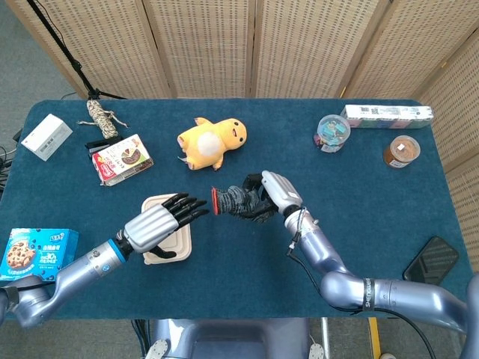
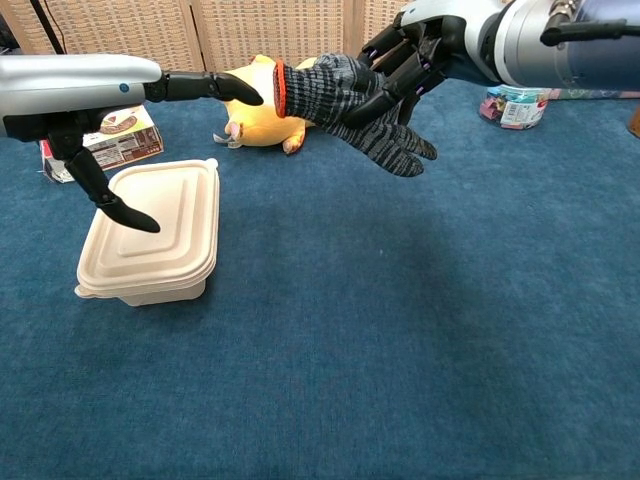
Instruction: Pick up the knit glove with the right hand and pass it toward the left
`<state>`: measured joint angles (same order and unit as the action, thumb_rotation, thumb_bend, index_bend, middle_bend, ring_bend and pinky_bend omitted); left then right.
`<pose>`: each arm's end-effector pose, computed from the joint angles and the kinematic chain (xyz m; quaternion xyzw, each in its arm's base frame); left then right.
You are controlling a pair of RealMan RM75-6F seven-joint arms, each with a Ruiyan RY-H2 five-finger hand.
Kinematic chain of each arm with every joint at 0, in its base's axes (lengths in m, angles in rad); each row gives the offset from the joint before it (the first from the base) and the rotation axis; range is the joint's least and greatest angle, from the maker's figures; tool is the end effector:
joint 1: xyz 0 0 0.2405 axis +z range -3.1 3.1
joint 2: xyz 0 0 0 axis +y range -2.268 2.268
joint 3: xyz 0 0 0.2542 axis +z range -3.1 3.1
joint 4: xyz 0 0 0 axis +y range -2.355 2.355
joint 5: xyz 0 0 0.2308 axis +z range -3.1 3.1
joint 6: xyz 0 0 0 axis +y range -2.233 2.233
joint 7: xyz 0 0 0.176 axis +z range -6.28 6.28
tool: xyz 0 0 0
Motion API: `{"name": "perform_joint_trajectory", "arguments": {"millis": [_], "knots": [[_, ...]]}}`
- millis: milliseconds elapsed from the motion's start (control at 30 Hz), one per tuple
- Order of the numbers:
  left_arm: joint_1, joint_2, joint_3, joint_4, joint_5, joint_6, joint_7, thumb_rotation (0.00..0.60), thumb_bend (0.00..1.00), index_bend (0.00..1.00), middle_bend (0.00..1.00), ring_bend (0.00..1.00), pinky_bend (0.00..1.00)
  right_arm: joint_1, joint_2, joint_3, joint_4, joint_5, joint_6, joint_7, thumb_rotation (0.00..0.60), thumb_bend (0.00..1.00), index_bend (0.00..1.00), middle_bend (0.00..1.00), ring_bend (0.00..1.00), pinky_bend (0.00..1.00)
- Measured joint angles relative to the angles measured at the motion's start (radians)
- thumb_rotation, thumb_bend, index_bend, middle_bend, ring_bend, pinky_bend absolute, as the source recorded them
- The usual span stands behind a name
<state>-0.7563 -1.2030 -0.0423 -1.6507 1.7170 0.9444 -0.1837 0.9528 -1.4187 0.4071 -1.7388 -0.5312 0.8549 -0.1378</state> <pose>-0.1191 0.3253 0.0116 -0.8316 -0.3004 -0.4060 0.2311 -0.0371 -0.4052 -0.0136 0.5876 -0.6186 0.4423 0.2764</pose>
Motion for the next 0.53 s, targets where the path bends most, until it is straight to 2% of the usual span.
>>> {"name": "perform_joint_trajectory", "arguments": {"millis": [533], "knots": [[-0.038, -0.045, -0.020, -0.021, -0.079, -0.033, 0.089, 0.600, 0.00, 0.00, 0.00, 0.00, 0.00, 0.006, 0.015, -0.014, -0.022, -0.007, -0.013, 0.052, 0.600, 0.31, 0.57, 0.54, 0.45, 0.51]]}}
